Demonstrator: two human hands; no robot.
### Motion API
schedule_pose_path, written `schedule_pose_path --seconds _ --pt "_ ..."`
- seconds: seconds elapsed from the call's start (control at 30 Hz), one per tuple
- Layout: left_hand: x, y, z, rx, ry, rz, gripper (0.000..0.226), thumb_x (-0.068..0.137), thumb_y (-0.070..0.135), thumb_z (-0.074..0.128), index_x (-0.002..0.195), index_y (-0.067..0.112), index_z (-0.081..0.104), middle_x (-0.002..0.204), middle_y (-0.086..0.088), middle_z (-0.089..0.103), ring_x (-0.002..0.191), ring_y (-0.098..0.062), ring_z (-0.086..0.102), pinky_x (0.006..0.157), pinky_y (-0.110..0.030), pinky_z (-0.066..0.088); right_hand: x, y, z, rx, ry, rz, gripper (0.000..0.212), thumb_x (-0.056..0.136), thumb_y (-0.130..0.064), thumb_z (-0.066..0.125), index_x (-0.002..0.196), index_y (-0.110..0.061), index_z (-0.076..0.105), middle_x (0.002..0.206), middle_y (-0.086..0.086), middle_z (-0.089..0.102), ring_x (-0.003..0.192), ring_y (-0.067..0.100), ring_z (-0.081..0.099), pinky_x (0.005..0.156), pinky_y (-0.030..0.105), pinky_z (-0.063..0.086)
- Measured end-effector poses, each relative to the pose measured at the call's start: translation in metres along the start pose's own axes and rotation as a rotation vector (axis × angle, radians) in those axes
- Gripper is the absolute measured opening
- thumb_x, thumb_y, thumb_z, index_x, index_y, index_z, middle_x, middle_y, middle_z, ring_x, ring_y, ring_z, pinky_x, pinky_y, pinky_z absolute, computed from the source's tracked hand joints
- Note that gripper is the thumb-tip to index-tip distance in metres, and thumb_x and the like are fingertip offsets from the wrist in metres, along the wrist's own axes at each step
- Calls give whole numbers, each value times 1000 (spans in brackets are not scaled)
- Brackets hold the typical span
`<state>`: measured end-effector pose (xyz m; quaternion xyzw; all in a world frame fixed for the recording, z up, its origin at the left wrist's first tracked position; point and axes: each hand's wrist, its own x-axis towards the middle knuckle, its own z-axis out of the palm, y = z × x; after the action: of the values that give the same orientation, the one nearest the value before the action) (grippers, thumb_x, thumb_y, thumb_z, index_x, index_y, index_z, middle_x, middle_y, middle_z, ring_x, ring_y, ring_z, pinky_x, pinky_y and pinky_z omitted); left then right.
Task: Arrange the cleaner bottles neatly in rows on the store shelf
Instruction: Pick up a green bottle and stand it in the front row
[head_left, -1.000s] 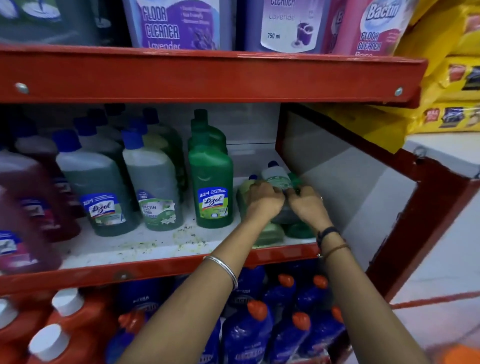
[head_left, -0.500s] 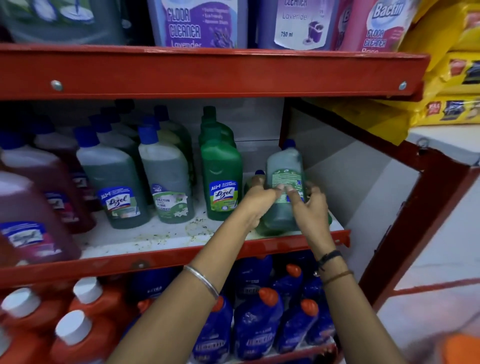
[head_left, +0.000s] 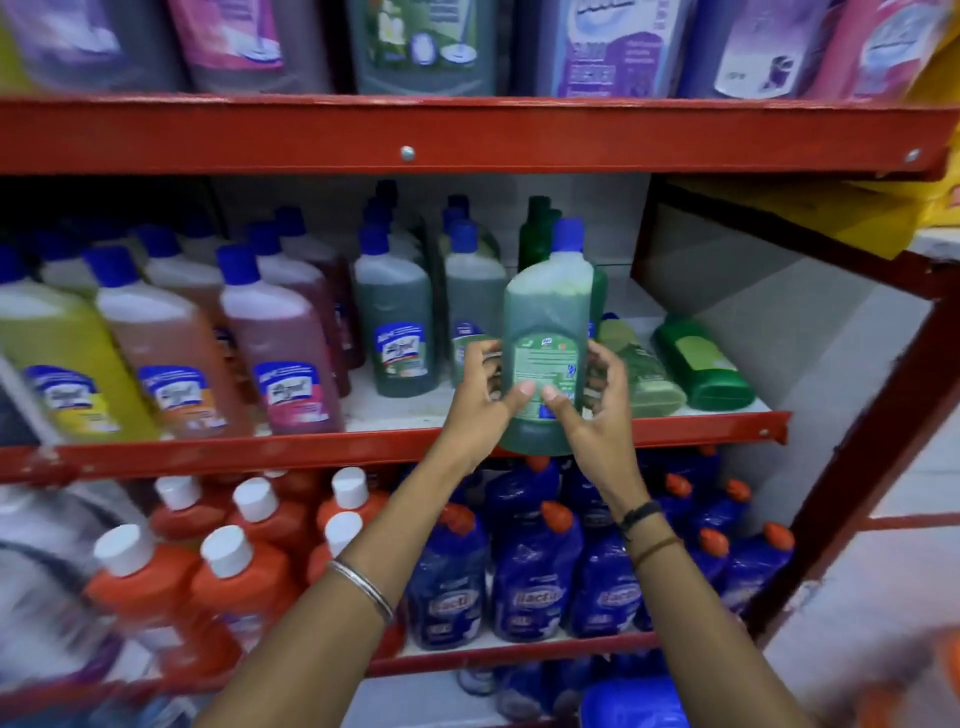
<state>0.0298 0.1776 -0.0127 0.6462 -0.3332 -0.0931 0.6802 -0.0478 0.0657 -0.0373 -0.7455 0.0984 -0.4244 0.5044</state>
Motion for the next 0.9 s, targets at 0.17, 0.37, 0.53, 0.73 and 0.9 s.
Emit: schedule_pose_path --seconds 0.17,0.37,0.53,0.73,0.9 --pt "-4 -4 -57 102 62 60 46 84 0 58 118 22 35 118 0 52 110 -15 54 90 -21 49 1 -11 54 11 -79 -50 59 77 -27 72 124 -39 37 133 4 50 115 18 56 95 39 51" --pt "3 -17 -100 201 237 73 54 83 5 60 129 21 37 122 -3 58 114 -19 57 100 -42 47 21 -11 109 -36 -182 -70 65 80 -19 72 135 -17 37 135 2 46 123 18 49 101 30 44" --pt "2 -41 -112 204 339 48 53 82 6 60 130 16 39 123 -9 60 111 -21 59 98 -47 48 22 3 129 -22 -283 -8 67 81 -15 70 139 -13 37 140 10 46 123 23 54 102 42 48" --pt "-3 -44 -108 159 347 55 46 86 2 53 129 16 42 126 -4 58 112 -15 59 100 -45 48 23 8 133 -40 -172 22 56 82 -8 69 134 -10 49 120 5 47 104 12 59 84 9 49" --pt "-26 -45 -84 273 299 43 57 92 0 40 144 18 27 124 3 54 103 2 57 88 -5 41 21 11 122 41 -143 64 26 88 -3 59 113 -7 60 108 1 66 97 6 64 89 20 54"
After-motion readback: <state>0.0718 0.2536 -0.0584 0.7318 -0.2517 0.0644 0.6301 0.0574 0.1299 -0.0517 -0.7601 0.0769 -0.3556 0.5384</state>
